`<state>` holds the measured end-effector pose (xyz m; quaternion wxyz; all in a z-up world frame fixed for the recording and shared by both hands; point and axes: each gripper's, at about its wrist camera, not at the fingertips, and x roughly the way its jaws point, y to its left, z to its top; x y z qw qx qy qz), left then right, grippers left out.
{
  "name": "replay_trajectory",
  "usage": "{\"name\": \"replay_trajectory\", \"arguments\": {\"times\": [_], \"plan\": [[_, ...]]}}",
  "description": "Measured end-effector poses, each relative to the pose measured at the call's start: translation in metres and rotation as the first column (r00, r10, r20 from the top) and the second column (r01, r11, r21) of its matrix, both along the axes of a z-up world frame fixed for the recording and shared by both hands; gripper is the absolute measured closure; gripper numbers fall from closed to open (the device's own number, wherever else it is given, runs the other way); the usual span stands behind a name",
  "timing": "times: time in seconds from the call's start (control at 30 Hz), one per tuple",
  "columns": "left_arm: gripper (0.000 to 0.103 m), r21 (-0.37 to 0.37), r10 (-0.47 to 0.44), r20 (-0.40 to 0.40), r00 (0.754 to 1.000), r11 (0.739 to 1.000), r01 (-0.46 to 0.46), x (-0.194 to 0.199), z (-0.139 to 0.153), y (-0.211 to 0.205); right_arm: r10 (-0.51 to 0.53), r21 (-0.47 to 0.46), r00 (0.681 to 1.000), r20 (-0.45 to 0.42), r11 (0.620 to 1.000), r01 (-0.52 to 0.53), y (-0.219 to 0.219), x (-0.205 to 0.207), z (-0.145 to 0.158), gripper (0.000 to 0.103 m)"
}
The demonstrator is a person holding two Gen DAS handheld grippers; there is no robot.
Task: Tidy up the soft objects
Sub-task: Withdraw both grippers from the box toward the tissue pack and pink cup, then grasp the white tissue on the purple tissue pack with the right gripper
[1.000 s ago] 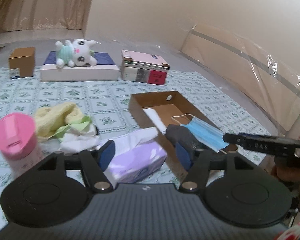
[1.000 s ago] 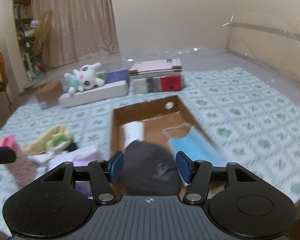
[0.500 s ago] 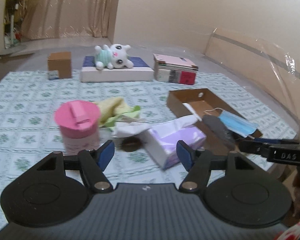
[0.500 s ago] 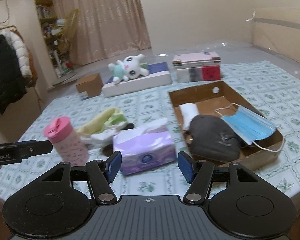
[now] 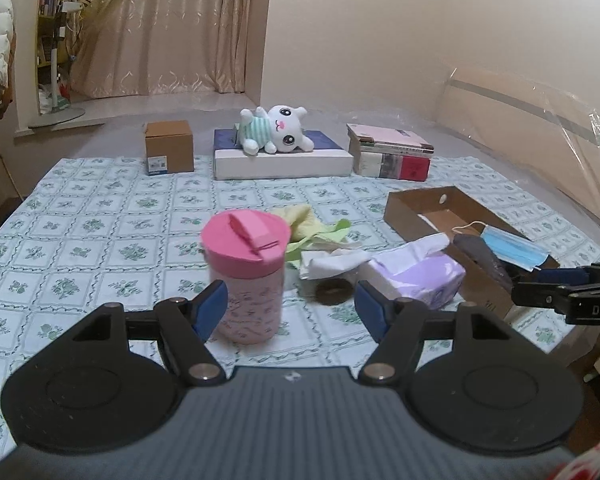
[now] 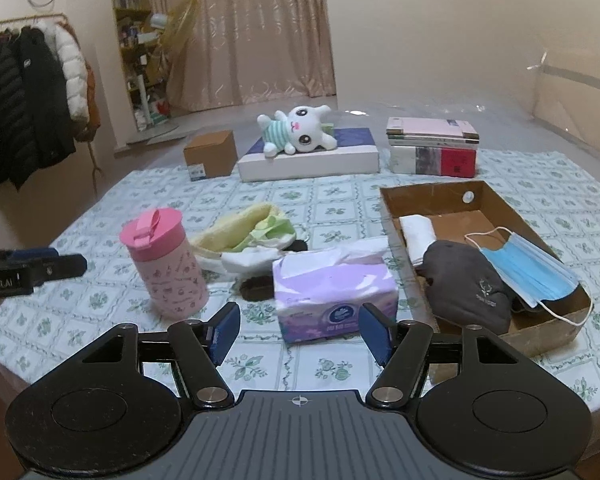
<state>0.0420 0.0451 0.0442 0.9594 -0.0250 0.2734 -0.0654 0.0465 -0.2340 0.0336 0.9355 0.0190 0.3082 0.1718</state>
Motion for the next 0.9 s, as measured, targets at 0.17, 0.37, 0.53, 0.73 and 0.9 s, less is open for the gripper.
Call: {"name": "replay_trajectory", "arguments": {"times": [0.17,0.37,0.53,0.73,0.9], "plan": [[0.034,0.014,0.001,-0.008,1.000,1.000,-0.001,0.002,-0.006,0.011,0.022,-0.027,1.000,-0.001,0.999,-0.023,0.012,0.003,-0.007,0.037],[0.022,0.009,-0.036,-0.020,0.999,0.999,0.036,0.012,-0.007,0.029,0.069,-0.093,0.998,0.002,0.993,-0.069,0.028,0.017,-0.016,0.037],[0.021,0.023,-0.054,-0.039,0.998,0.998,0.055,0.031,-0.007,0.050,0.131,-0.160,0.991,0.012,0.979,-0.127,0.044,0.035,-0.028,0.037],[0.018,0.030,-0.112,-0.040,0.993,0.993,0.114,0.060,-0.004,0.076,0.253,-0.296,0.967,0.031,0.926,-0.233,0.068,0.067,-0.044,0.037],[0.016,0.039,-0.133,-0.040,0.990,0.990,0.134,0.090,0.004,0.097,0.369,-0.414,0.929,0.029,0.850,-0.325,0.091,0.094,-0.061,0.037]]}}
